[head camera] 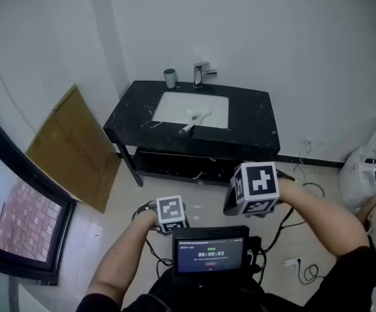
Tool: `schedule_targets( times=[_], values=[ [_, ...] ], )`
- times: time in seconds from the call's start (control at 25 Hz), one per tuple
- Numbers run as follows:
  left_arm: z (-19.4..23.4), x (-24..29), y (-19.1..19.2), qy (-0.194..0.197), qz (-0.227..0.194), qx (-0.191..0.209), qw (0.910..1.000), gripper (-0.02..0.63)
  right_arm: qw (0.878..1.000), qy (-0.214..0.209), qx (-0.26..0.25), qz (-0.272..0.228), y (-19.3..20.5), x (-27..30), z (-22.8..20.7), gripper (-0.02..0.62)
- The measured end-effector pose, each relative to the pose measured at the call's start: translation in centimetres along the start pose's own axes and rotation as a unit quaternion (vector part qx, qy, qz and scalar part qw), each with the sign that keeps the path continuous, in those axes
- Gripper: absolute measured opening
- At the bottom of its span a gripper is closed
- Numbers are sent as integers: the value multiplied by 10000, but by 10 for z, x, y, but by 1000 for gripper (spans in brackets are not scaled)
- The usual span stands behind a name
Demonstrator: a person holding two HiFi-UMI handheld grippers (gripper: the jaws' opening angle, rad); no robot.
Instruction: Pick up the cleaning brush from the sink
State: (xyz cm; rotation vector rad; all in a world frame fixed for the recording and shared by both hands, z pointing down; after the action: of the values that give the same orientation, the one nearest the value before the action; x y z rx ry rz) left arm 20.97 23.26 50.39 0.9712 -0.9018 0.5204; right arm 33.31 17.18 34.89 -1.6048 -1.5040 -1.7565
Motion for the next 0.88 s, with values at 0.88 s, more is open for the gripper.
schedule_targets(
  times=[0.88],
  values=[
    [127, -189, 72, -436, 22, 156, 9989, 14, 9979, 471, 220, -381, -144, 14, -140, 6]
  ],
)
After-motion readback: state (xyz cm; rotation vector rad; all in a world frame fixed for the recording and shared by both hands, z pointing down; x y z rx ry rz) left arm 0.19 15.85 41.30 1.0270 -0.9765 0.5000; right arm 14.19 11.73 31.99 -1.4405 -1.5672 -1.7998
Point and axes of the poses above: the fingertips, and each gripper's own axes: x forward along the fingers, z to its left, y out of its underside, the point moved 9 cm from there along -x, backward along the fingers, and after that the axes turned 9 degrees about -z, right-handed, at the moved point
